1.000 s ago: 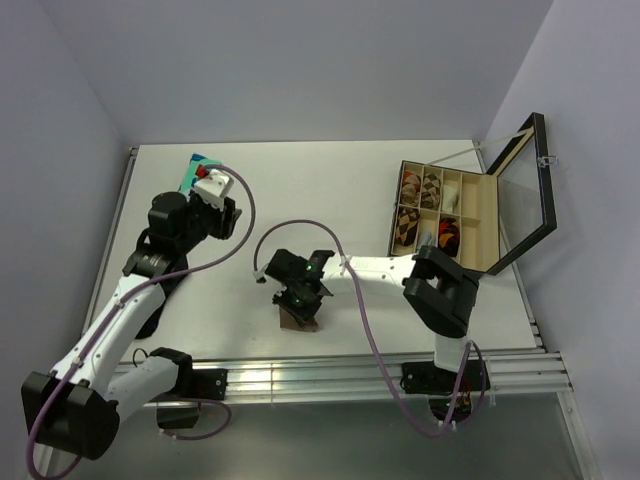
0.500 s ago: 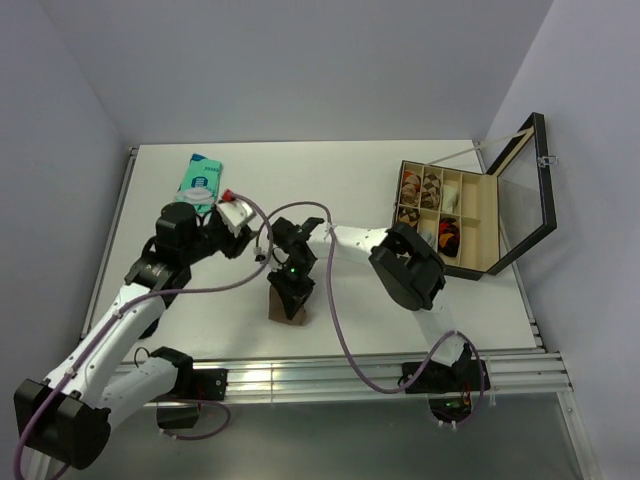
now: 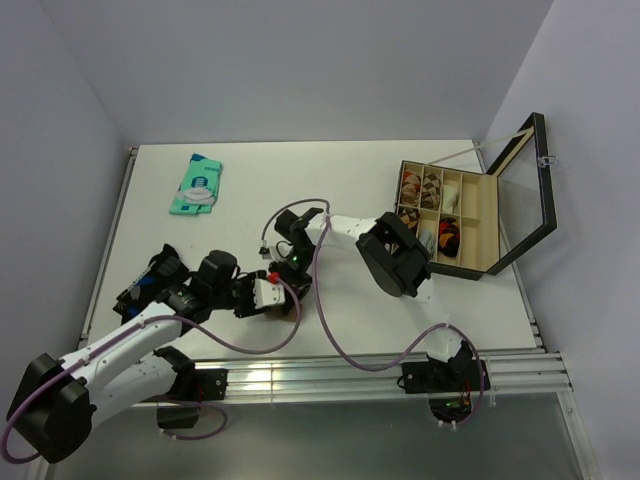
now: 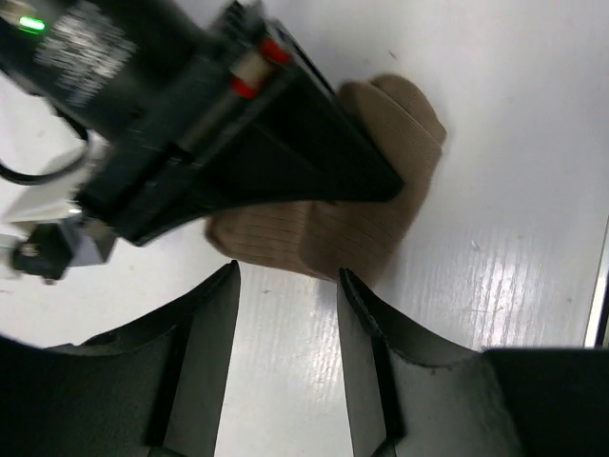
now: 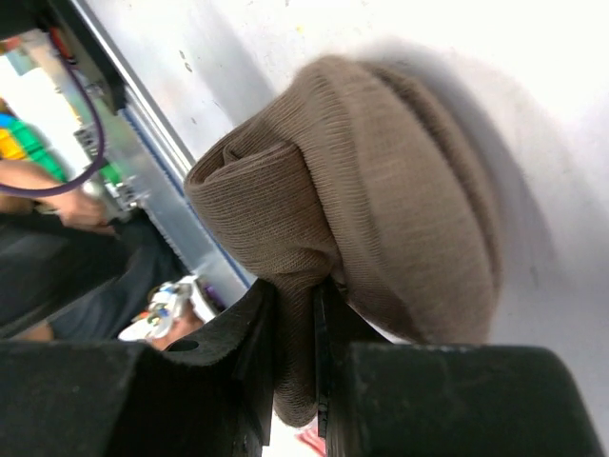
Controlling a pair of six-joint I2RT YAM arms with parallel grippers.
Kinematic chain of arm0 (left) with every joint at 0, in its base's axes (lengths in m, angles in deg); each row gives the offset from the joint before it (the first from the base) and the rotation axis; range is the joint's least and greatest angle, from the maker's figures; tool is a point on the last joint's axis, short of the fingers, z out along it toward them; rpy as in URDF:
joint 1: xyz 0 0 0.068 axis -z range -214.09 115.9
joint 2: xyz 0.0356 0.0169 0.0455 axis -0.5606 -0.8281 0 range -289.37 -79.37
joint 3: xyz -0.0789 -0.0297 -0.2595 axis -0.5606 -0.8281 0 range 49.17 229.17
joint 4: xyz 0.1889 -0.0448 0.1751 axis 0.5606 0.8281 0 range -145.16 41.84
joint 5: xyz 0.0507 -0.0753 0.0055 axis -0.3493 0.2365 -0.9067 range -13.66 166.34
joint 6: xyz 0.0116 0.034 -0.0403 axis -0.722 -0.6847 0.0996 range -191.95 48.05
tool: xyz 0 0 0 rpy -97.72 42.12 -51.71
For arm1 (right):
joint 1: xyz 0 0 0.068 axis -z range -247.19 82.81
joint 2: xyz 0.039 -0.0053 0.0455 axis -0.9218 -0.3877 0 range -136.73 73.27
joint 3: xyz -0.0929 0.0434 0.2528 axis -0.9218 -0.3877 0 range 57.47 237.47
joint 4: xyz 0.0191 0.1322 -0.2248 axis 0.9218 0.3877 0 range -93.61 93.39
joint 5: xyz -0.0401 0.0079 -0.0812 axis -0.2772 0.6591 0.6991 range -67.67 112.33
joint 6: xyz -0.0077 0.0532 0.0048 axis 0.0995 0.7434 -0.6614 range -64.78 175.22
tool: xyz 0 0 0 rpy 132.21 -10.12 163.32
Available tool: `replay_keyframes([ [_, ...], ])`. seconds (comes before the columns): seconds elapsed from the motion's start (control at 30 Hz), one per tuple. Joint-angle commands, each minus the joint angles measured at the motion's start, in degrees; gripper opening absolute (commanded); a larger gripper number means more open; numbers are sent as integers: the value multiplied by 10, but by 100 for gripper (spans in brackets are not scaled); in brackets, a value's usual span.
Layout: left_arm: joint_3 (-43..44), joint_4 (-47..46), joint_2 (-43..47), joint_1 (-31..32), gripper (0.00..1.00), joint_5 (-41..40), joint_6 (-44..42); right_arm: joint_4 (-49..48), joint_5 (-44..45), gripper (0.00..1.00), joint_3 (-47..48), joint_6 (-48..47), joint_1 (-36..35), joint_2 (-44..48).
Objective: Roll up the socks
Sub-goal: Roll the sock at the center of the board.
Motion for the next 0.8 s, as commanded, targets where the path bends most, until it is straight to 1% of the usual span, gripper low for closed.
replay_keyframes([
  [0.0, -29, -49, -6, 17, 50, -15, -49, -24, 41, 9, 15, -23, 11, -35],
  [0.13, -53, -83, -24, 46, 50, -38, -52, -28, 35, 13, 11, -21, 14, -35],
  [0.17, -60, -93, -27, 61, 50, -52, -53, -29, 36, 13, 10, -20, 16, -35],
  [0.33, -72, -116, -46, 93, 50, -76, -58, -31, 33, 15, 7, -24, 19, -33],
  [0.47, -86, -144, -60, 138, 50, -109, -53, -38, 31, 15, 0, -23, 21, -35],
  [0.57, -93, -153, -69, 162, 49, -129, -46, -43, 27, 15, -6, -21, 22, -35],
  [0.77, -118, -204, -80, 200, 49, -171, -48, -59, 5, 18, -16, -19, 28, -24],
])
